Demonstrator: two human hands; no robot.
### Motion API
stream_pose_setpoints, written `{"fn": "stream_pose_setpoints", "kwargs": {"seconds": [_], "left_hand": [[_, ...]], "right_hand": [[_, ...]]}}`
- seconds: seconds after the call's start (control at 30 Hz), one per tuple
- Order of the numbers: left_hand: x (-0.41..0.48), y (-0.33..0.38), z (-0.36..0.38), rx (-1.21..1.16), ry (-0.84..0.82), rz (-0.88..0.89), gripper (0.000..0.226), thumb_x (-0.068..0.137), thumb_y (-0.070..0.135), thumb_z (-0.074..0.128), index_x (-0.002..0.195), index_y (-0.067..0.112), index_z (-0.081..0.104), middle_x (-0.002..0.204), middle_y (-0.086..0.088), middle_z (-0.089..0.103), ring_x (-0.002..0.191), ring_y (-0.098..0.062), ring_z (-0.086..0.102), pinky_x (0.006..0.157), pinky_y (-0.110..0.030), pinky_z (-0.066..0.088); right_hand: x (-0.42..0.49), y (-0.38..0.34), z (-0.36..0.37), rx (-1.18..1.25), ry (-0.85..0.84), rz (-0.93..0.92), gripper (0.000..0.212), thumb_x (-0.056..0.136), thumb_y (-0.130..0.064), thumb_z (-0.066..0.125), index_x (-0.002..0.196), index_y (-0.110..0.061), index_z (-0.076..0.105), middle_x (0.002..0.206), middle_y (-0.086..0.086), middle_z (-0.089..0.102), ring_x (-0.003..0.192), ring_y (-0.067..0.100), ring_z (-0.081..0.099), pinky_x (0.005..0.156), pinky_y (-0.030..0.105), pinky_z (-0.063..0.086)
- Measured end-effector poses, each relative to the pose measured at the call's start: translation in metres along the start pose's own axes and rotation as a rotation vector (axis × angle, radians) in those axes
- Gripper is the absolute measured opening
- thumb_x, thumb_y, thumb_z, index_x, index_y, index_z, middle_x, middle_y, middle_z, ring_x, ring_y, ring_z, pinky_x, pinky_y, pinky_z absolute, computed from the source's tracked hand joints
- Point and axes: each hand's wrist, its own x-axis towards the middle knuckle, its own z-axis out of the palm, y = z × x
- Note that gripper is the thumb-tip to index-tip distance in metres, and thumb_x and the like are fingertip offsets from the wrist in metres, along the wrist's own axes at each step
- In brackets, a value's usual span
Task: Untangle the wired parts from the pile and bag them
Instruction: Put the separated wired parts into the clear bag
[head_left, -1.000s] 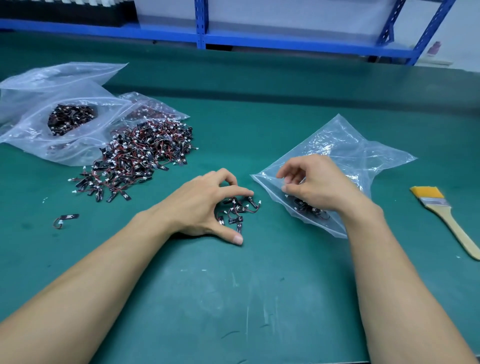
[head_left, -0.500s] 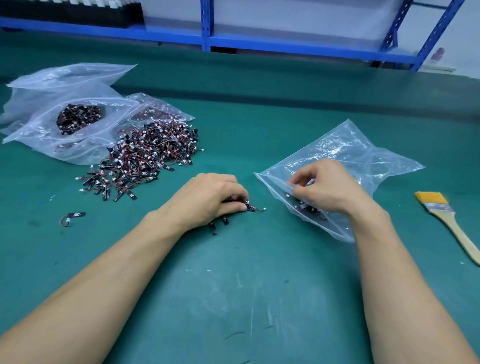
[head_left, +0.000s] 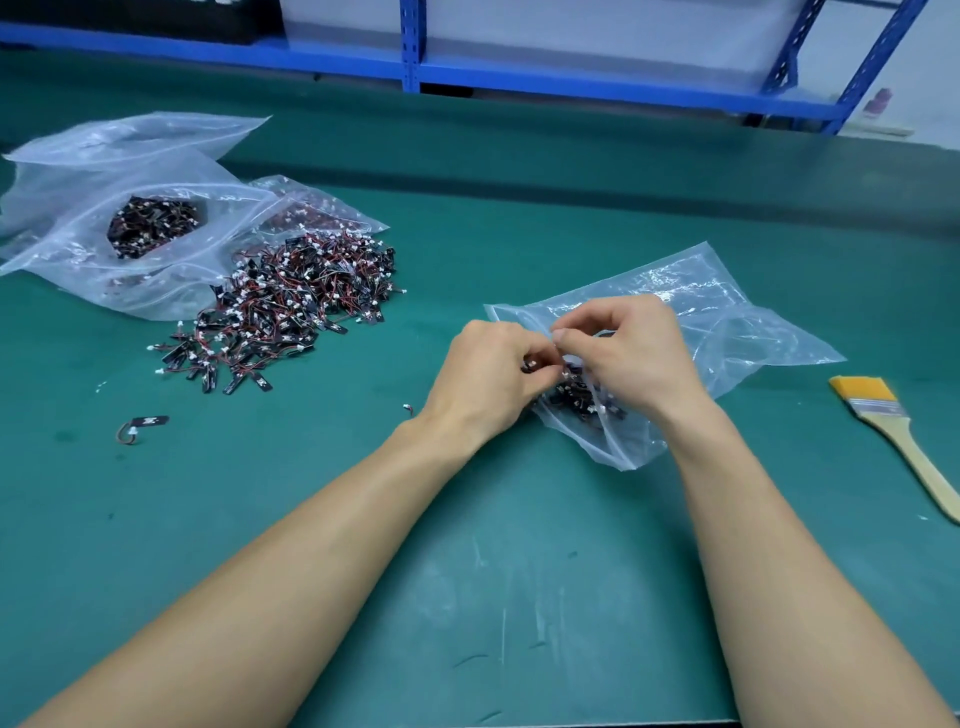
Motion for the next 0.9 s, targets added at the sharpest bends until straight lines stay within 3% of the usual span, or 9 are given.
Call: {"fn": "stream_pose_setpoints", "kwargs": {"seconds": [0.2, 0.33, 0.43, 0.53, 0.6, 0.7, 0.8, 0.9], "left_hand": [[0.0, 0.004, 0.005, 0.211, 0.052, 0.011, 0.01, 0.087, 0.037, 0.068, 0.093, 0.032, 0.075, 0.084, 0.007, 0.065, 0.083, -0.021, 0.06, 0.063, -0.035, 0.047], [-0.002, 0.008, 0.006, 0.283, 0.062, 0.09, 0.018, 0.087, 0.046, 0.069, 0.093, 0.03, 0.074, 0.085, 0.008, 0.067, 0.082, -0.02, 0.048, 0.063, -0.033, 0.038], [-0.002, 0.005, 0.004, 0.297, -0.011, 0.144, 0.036, 0.081, 0.057, 0.07, 0.106, 0.031, 0.073, 0.091, 0.01, 0.068, 0.087, -0.018, 0.041, 0.078, -0.036, 0.041], [-0.006, -0.002, -0.007, 0.28, -0.1, 0.18, 0.055, 0.075, 0.065, 0.071, 0.12, 0.034, 0.069, 0.101, 0.015, 0.068, 0.098, -0.016, 0.042, 0.089, -0.036, 0.038], [-0.008, -0.006, -0.011, 0.25, -0.054, 0.18, 0.055, 0.072, 0.063, 0.075, 0.115, 0.029, 0.07, 0.105, 0.015, 0.067, 0.098, -0.016, 0.044, 0.09, -0.034, 0.039], [-0.008, -0.006, -0.013, 0.173, 0.107, 0.122, 0.037, 0.073, 0.052, 0.081, 0.09, 0.023, 0.065, 0.092, 0.012, 0.063, 0.084, -0.012, 0.049, 0.076, -0.03, 0.042], [-0.008, -0.005, -0.012, 0.115, 0.05, 0.09, 0.026, 0.076, 0.039, 0.083, 0.074, 0.029, 0.059, 0.075, 0.013, 0.06, 0.066, -0.007, 0.047, 0.067, -0.033, 0.046], [-0.009, -0.004, -0.011, 0.042, 0.009, 0.099, 0.015, 0.075, 0.029, 0.085, 0.075, 0.025, 0.07, 0.063, 0.018, 0.055, 0.058, 0.001, 0.048, 0.062, -0.026, 0.041]], "right_hand": [[0.002, 0.001, 0.0, 0.013, 0.149, -0.068, 0.022, 0.08, -0.019, 0.072, 0.068, -0.037, 0.07, 0.067, -0.024, 0.069, 0.065, -0.006, 0.061, 0.061, 0.007, 0.04], [-0.001, -0.002, 0.007, -0.023, 0.15, -0.106, 0.015, 0.078, -0.025, 0.069, 0.069, -0.037, 0.071, 0.069, -0.024, 0.069, 0.061, 0.001, 0.063, 0.06, 0.012, 0.044], [-0.002, -0.001, 0.009, -0.026, 0.168, -0.124, 0.016, 0.079, -0.024, 0.07, 0.071, -0.036, 0.072, 0.07, -0.024, 0.07, 0.064, 0.002, 0.064, 0.063, 0.013, 0.046], [-0.001, 0.001, 0.009, -0.067, 0.174, -0.152, 0.019, 0.081, -0.021, 0.07, 0.071, -0.037, 0.07, 0.066, -0.033, 0.065, 0.063, -0.007, 0.06, 0.062, 0.006, 0.041], [-0.002, 0.001, 0.01, -0.104, 0.181, -0.172, 0.015, 0.082, -0.019, 0.071, 0.074, -0.032, 0.073, 0.062, -0.036, 0.061, 0.062, -0.011, 0.058, 0.063, 0.004, 0.039], [-0.002, 0.002, 0.01, -0.13, 0.202, -0.195, 0.01, 0.083, -0.018, 0.072, 0.078, -0.024, 0.077, 0.061, -0.03, 0.06, 0.062, -0.013, 0.057, 0.062, 0.002, 0.037], [-0.002, 0.003, 0.01, -0.143, 0.199, -0.211, 0.009, 0.084, -0.017, 0.072, 0.08, -0.023, 0.078, 0.066, -0.029, 0.061, 0.064, -0.015, 0.057, 0.064, 0.001, 0.036], [-0.002, 0.005, 0.011, -0.175, 0.194, -0.224, 0.008, 0.085, -0.017, 0.072, 0.082, -0.021, 0.078, 0.068, -0.029, 0.06, 0.067, -0.017, 0.056, 0.066, 0.0, 0.036]]}}
